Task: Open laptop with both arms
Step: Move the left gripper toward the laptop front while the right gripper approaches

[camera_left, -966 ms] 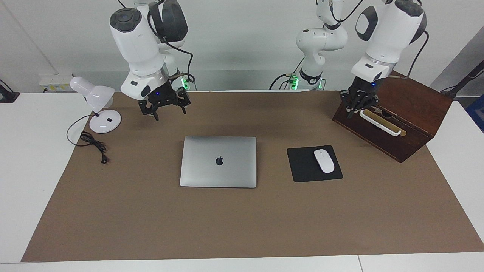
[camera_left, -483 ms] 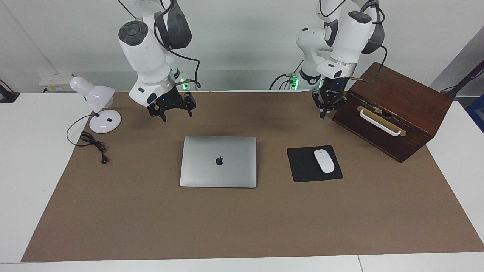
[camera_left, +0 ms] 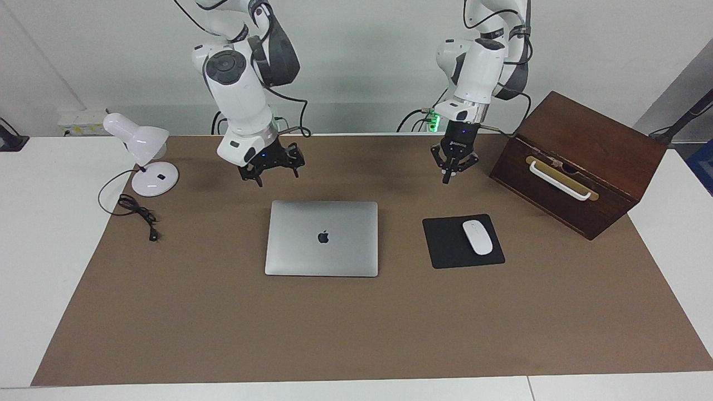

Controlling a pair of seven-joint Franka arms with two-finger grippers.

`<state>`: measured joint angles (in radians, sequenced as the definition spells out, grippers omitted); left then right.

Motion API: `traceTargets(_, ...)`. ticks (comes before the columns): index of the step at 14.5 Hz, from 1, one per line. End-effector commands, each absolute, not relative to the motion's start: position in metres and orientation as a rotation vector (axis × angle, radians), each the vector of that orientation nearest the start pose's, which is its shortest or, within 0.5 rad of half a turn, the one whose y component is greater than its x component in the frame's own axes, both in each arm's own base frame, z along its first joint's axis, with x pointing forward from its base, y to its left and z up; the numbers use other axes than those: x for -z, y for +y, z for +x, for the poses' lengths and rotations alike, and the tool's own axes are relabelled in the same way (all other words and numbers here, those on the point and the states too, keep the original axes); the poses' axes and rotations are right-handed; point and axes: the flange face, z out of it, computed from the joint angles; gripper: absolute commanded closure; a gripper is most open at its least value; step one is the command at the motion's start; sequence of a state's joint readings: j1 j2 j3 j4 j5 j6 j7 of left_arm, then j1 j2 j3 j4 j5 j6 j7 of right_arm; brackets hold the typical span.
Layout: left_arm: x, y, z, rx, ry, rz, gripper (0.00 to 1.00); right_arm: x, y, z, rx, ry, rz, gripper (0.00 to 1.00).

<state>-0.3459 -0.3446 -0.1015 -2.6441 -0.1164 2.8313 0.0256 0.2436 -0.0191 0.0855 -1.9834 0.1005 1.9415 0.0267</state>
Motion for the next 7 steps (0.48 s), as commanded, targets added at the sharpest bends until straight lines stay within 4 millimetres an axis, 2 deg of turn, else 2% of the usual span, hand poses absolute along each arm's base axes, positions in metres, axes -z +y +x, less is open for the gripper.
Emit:
traceTargets(1, -0.377, -0.200, 0.401, 0.916, 0.598, -3.120, 1.00, -0.459, 0.195, 0.505, -0.008, -0.576, -3.058, 0.00)
traceTargets(4, -0.349, -0.207, 0.395, 1.031, 0.622, -3.091, 1.00, -0.444, 0.220, 0.492, 0.031, -0.760, -3.109, 0.00)
traceTargets(5, -0.338, -0.212, 0.392, 1.068, 0.638, -3.083, 1.00, -0.441, 0.220, 0.491, 0.043, -0.776, -3.116, 0.00)
traceTargets(7, -0.329, -0.216, 0.387, 1.132, 0.657, -3.066, 1.00, -0.436, 0.219, 0.487, 0.025, -0.783, -3.120, 0.00)
